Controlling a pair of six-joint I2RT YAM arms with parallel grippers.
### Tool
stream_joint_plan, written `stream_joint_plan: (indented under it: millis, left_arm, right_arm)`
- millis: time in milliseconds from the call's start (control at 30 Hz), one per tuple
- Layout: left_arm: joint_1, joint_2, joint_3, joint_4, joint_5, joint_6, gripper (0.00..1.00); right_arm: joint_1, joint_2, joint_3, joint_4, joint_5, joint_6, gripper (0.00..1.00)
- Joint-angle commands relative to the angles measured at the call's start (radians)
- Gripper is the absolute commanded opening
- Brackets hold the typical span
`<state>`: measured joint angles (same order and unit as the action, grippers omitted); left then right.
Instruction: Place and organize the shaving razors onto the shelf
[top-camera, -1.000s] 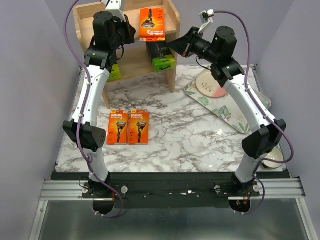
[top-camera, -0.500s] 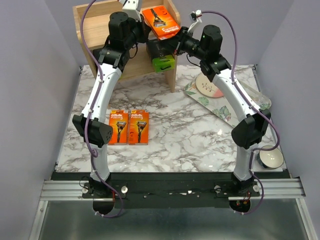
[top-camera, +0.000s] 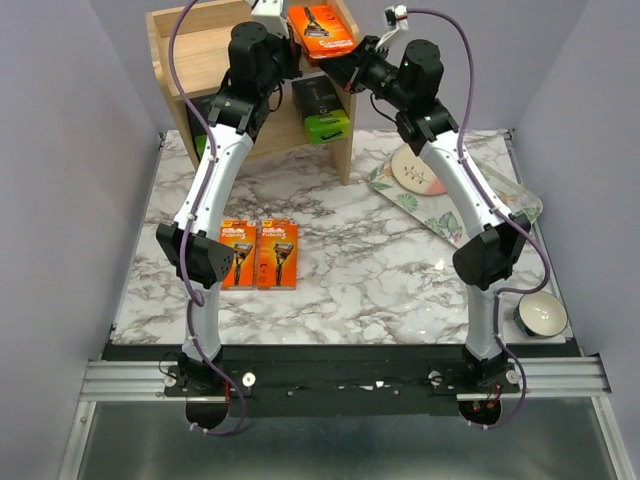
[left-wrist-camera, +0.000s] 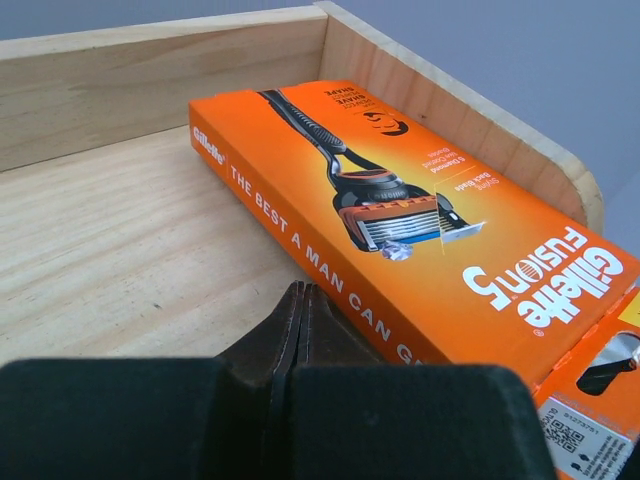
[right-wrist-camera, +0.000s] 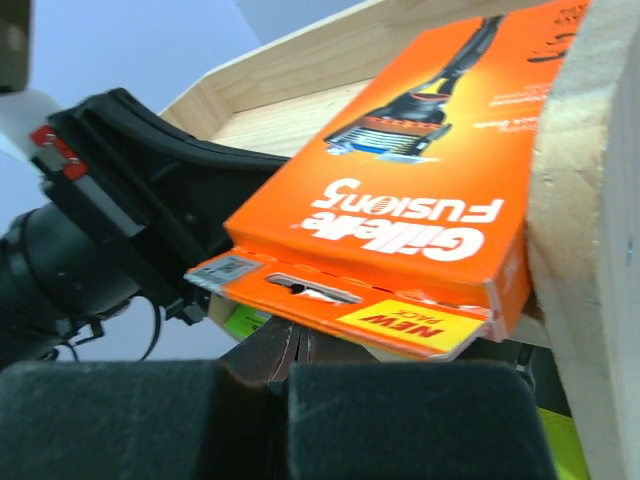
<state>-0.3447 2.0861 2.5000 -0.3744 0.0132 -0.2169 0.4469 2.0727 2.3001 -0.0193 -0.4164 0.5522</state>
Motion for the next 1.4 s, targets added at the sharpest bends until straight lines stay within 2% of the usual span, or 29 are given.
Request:
stream_joint_plan:
  millis: [0,133,400,733,933,1033,1133,1333,1367]
  left_arm:
    - [-0.019,0.035,0.007,-0.020,-0.077,0.024,0.03]
    - [-0.025,-0.004,-0.035,-0.050,-0.221,0.059,0.03]
    - [-0.025,-0.092,-0.128,-0.086,-0.317,0.114,0.03]
    - [-0.043,-0.011,-0.033,-0.005,-0.161,0.097,0.02]
    - [-0.069,0.034,0.000,0.015,-0.140,0.109,0.02]
    - [-0.076,0.043,0.000,0.017,-0.189,0.137,0.02]
    - [-0.079,0.034,-0.007,0.005,-0.315,0.162,0.02]
    - [-0.066,-0.133,-0.188,-0.027,-0.500,0.179,0.02]
    - [-0.065,-0.162,-0.216,-0.023,-0.531,0.179,0.02]
  right_arm:
    - [0.006,0.035,0.019,0.010,0.064,-0.035,0.00]
    - [0.009,0.050,0.030,0.010,0.088,-0.035,0.01]
    - [0.010,0.079,0.065,0.009,0.102,-0.026,0.01]
    - [0.021,0.079,0.051,-0.004,0.106,-0.011,0.01]
    - [0.022,0.081,0.038,-0.016,0.122,-0.037,0.01]
    - [0.024,0.069,0.029,-0.021,0.111,-0.044,0.00]
    - [0.024,0.037,-0.001,-0.037,0.082,-0.051,0.01]
    - [0.024,-0.129,-0.238,0.002,-0.068,-0.049,0.02]
    - [0.024,-0.150,-0.266,0.005,-0.093,-0.046,0.18]
